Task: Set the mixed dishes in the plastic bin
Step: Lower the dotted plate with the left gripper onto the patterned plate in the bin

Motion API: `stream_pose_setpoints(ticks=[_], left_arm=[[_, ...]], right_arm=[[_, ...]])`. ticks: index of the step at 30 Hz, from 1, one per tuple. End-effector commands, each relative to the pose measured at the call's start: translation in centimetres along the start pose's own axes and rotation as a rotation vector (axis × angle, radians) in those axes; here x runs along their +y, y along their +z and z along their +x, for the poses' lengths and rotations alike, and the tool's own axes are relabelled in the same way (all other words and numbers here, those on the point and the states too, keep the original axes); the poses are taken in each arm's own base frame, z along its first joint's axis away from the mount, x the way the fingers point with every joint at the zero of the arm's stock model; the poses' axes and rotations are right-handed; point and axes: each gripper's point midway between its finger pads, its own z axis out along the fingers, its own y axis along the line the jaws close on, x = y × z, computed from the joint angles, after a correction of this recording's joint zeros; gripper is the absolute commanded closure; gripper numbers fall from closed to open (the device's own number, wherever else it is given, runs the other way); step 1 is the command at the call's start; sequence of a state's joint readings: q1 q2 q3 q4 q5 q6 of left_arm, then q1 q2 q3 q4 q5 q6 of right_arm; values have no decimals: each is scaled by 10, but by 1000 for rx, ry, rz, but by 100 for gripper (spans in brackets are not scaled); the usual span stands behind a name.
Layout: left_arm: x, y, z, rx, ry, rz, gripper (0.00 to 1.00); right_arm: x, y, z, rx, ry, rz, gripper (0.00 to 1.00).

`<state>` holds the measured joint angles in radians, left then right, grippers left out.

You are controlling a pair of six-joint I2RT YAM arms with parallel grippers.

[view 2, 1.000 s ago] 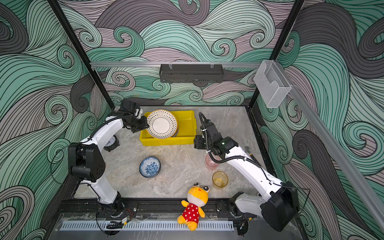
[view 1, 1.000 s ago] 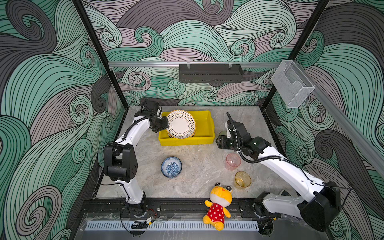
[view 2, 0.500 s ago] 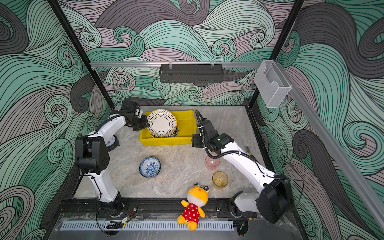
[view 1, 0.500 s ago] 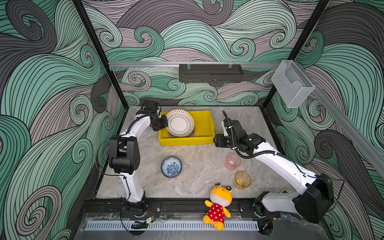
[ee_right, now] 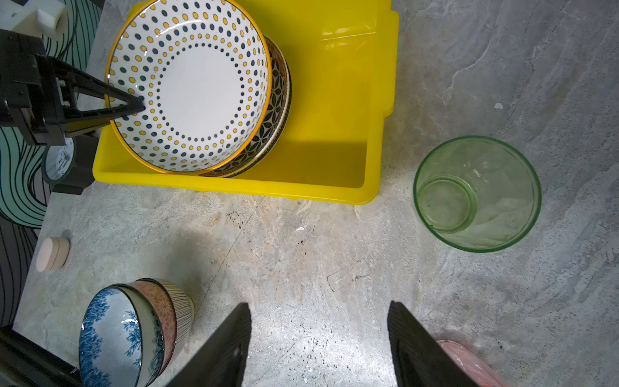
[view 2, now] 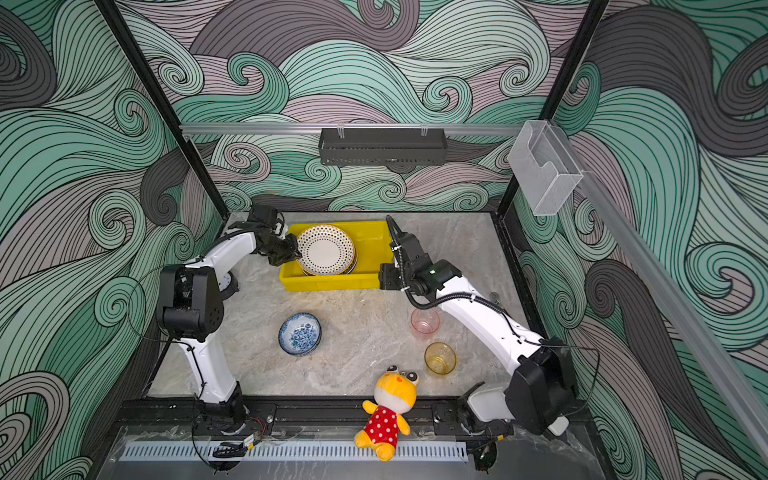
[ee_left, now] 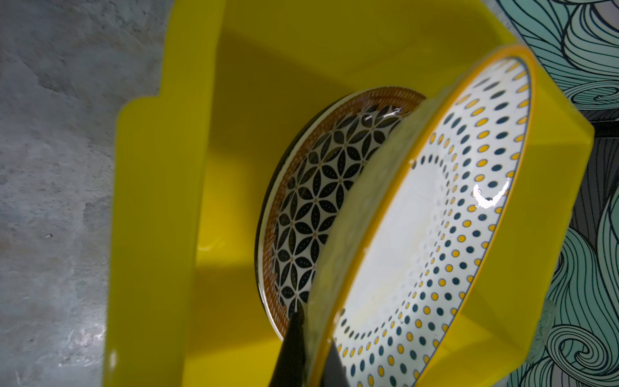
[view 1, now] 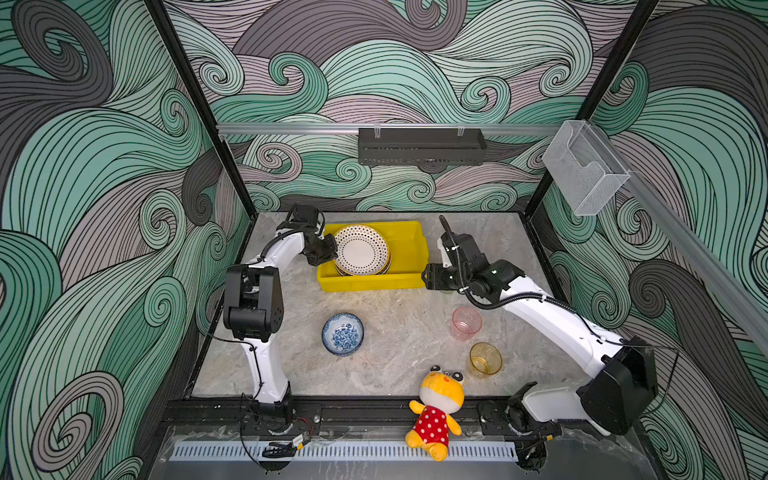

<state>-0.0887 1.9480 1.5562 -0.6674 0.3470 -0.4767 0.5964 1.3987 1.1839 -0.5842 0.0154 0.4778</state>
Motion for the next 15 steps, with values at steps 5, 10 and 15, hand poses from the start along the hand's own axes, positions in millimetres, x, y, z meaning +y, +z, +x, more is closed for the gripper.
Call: stream_pose_setpoints(ticks=[5, 10, 15], left_arm=[[-23, -9, -24, -53, -8, 97, 100], [-19, -4, -22, -41, -26, 90, 100], [-17, 0, -21, -43, -25, 91, 100]], right_arm=[[9, 1, -4, 11, -11, -29, 34], [10, 3, -2, 22, -11, -35, 34], [11, 5, 0, 31, -8, -39, 34]])
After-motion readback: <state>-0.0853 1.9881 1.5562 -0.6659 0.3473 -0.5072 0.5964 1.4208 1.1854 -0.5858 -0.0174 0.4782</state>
